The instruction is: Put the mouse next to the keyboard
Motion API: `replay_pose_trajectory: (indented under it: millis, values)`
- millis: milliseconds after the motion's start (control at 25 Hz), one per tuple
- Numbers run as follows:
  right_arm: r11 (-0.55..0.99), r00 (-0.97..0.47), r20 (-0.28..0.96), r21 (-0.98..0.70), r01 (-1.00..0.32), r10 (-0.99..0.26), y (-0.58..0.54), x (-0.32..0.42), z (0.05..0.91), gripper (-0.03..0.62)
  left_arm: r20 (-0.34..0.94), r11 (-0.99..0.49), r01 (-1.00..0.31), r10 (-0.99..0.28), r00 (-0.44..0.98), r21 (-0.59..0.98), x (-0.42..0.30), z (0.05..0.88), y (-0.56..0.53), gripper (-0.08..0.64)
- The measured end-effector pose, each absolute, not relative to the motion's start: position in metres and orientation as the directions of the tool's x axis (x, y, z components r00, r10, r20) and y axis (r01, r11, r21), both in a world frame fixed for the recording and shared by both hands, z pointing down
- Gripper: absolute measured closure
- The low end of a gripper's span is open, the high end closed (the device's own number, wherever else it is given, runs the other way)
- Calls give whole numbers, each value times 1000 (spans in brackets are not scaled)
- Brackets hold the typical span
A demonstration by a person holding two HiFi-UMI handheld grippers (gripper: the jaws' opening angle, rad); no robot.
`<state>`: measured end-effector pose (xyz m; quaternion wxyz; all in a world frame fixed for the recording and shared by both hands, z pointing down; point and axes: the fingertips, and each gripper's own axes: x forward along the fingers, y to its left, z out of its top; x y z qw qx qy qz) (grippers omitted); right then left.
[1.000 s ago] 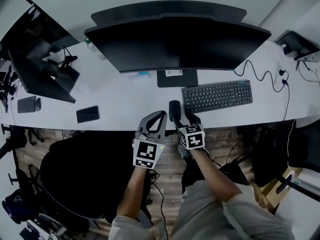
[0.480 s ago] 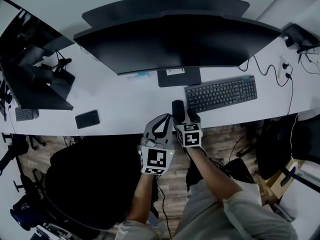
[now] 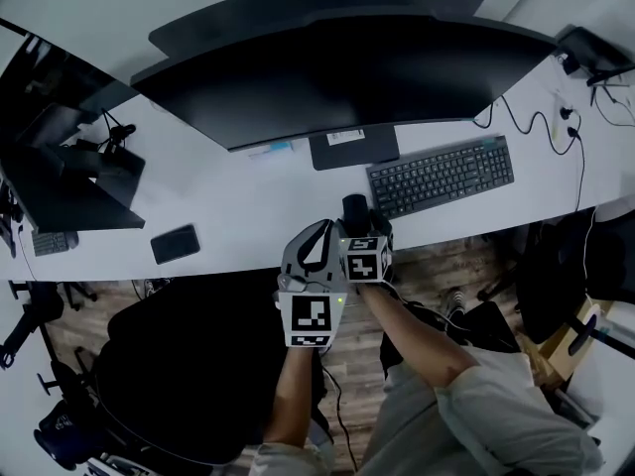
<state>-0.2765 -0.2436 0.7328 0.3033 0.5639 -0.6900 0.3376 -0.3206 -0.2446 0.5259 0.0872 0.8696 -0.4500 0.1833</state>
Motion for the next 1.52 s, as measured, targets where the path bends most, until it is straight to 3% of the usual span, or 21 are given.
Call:
replay_pose_trajectory:
  millis: [240,960,1520]
  values:
    - [123,-152,810,-100,-987,-566,-247,-277,732,287,406,-563,-826,-761,506,-25,-328,531,-246,537]
    - [253,-302,721,-179,-951,-623,-233,-275,699,288,444,-591,-806,-732,516,-38,-317,545,-242,537]
    - [361,-396,694,-206,-910,-601,-221,-225,672,288,463,-441,-896,-785,412,51,-293,548,-213,537]
